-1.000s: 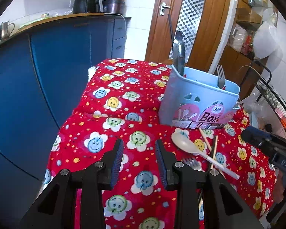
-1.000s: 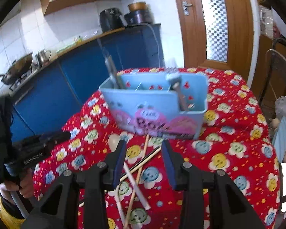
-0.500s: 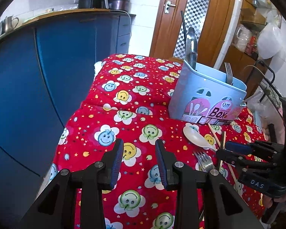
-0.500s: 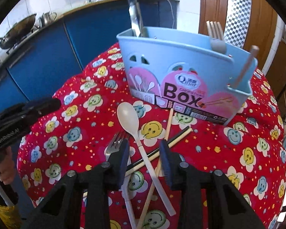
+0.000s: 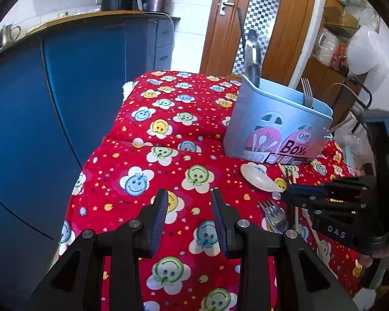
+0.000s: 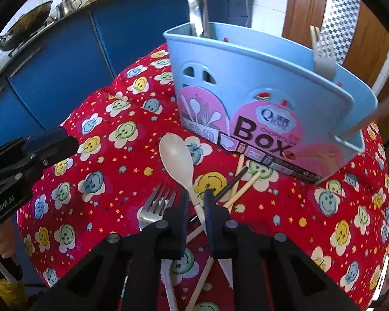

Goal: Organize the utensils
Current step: 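Return the right tool to the cloth and grasp the wooden spoon, then grasp a silver fork with the left tool while the right tool lifts the wooden spoon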

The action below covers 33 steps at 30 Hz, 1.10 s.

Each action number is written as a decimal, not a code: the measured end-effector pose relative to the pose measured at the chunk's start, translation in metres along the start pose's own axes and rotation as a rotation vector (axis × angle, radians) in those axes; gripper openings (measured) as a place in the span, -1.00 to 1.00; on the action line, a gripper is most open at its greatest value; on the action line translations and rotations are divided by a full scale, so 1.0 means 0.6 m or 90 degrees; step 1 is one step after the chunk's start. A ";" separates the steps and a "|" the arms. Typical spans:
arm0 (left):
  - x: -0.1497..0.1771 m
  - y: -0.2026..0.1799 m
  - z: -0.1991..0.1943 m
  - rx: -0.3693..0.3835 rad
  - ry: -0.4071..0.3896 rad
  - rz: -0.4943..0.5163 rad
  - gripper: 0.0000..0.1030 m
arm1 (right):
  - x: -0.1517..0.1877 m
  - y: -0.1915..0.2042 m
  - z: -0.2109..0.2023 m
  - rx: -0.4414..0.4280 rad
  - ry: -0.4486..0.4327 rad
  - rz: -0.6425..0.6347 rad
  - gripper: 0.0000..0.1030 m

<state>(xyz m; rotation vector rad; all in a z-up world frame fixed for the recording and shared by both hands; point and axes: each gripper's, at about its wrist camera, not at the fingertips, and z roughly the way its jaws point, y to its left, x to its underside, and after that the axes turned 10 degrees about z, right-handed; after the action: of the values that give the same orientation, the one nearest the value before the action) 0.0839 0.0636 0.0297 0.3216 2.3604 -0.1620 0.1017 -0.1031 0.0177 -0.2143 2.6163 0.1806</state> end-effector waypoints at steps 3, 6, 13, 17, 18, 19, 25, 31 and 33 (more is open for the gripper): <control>0.000 -0.006 -0.002 0.004 -0.001 0.004 -0.32 | -0.012 0.007 0.009 0.006 0.017 -0.013 -0.74; -0.001 -0.009 -0.003 0.004 -0.003 0.007 -0.32 | -0.019 0.017 0.032 0.006 0.058 -0.034 -0.74; -0.001 -0.013 -0.002 0.004 0.002 0.012 -0.32 | -0.016 0.008 0.015 -0.022 0.007 0.005 -0.86; -0.003 -0.024 0.001 0.013 0.006 0.021 -0.32 | -0.001 -0.012 -0.036 -0.053 -0.043 0.036 -0.86; -0.004 -0.029 0.001 0.018 0.008 0.024 -0.32 | 0.003 -0.018 -0.048 -0.057 -0.054 0.043 -0.86; -0.006 -0.036 0.003 0.027 0.010 0.029 -0.32 | 0.009 -0.026 -0.066 -0.062 -0.068 0.052 -0.86; -0.007 -0.084 0.010 0.072 0.028 0.068 -0.32 | 0.049 -0.074 -0.111 -0.044 -0.088 0.098 -0.86; -0.001 -0.128 0.020 0.101 0.060 0.104 -0.32 | 0.089 -0.115 -0.111 -0.017 -0.069 0.126 -0.86; 0.001 -0.135 0.028 0.102 0.072 0.105 -0.32 | 0.101 -0.128 -0.115 -0.017 -0.068 0.132 -0.86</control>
<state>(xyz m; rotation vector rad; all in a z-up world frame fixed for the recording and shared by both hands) 0.0725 -0.0179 0.0190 0.6147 2.4243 -0.2607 0.0311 -0.1968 0.0404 0.0580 2.5277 0.2897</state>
